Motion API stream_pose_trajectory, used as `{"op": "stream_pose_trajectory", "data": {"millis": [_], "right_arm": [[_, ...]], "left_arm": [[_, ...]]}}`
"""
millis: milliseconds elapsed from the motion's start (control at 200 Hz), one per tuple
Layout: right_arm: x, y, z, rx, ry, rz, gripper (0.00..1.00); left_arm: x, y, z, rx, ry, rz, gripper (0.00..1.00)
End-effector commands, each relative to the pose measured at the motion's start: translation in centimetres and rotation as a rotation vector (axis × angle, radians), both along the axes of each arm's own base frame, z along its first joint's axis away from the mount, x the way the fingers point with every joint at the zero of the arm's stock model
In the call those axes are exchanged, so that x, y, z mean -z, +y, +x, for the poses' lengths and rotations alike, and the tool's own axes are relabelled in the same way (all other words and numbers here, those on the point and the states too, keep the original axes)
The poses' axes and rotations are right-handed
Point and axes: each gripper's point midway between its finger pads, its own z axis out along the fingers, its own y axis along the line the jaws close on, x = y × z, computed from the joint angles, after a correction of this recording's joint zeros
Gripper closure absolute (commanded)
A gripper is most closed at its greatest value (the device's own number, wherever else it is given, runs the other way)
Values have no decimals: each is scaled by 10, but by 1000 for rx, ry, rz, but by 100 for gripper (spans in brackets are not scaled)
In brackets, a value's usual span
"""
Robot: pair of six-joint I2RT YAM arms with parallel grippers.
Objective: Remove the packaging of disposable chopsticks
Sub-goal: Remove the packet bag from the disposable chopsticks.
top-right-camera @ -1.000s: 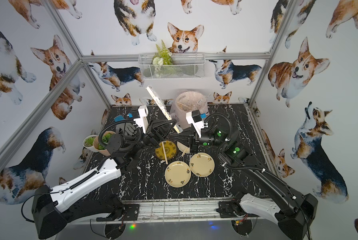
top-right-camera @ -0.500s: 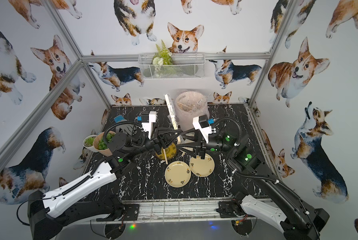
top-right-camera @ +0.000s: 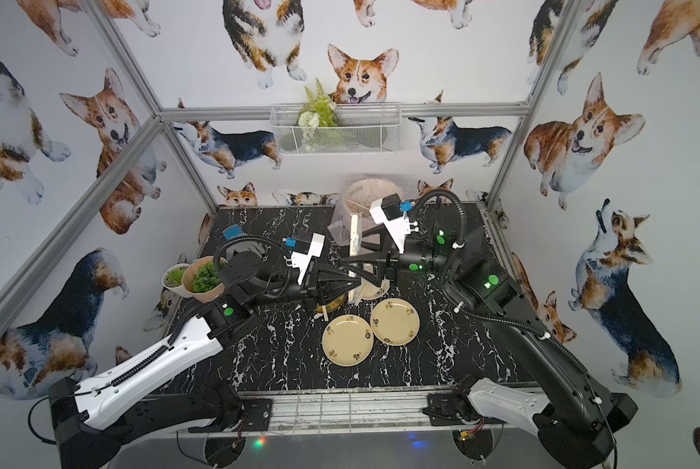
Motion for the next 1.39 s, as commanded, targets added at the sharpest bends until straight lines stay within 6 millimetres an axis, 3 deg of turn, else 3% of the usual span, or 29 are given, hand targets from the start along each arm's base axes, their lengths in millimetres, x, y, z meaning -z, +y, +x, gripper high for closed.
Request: {"op": "stream_pose_trajectory", "data": {"millis": [0,40,75,170,410,425,541,706,861,941,1016,1151,1387], "right_arm": [[-9,7,7,-10,17,5,62],[-11,8,7,-18,16,6,75],[-12,9,6,-28,17,10,78],[-14,7,4,-27,18,28,62],[-12,4,3,-10,15,49,62],[-20,-3,-5,-8,-6,66,62],[-24,-8,-5,15,-28,90,62],[-32,-12,-4,43,-51,115,67],[-29,-9,0,43,-31,120,84],[-19,-6,2,33,4,115,100],[-7,-3,4,24,61,128,100],[35,6,4,-8,187,127,100],[80,19,-13,-4,207,93,100]], "left_arm": [[11,0,-6,28,-30,37,100],[14,0,-5,24,-23,47,100],[16,-1,-5,26,-20,50,100],[17,-1,-3,15,-14,45,100],[16,-2,3,-12,-8,34,100],[16,-2,4,-14,-7,35,100],[18,-4,5,-12,0,36,100],[19,-5,5,-6,7,34,100],[18,-4,7,-20,4,34,100],[16,-2,13,-63,1,27,100],[6,2,17,-99,-15,3,100],[-14,9,28,-179,-46,-53,100],[-31,17,48,-292,-54,-130,100]]}}
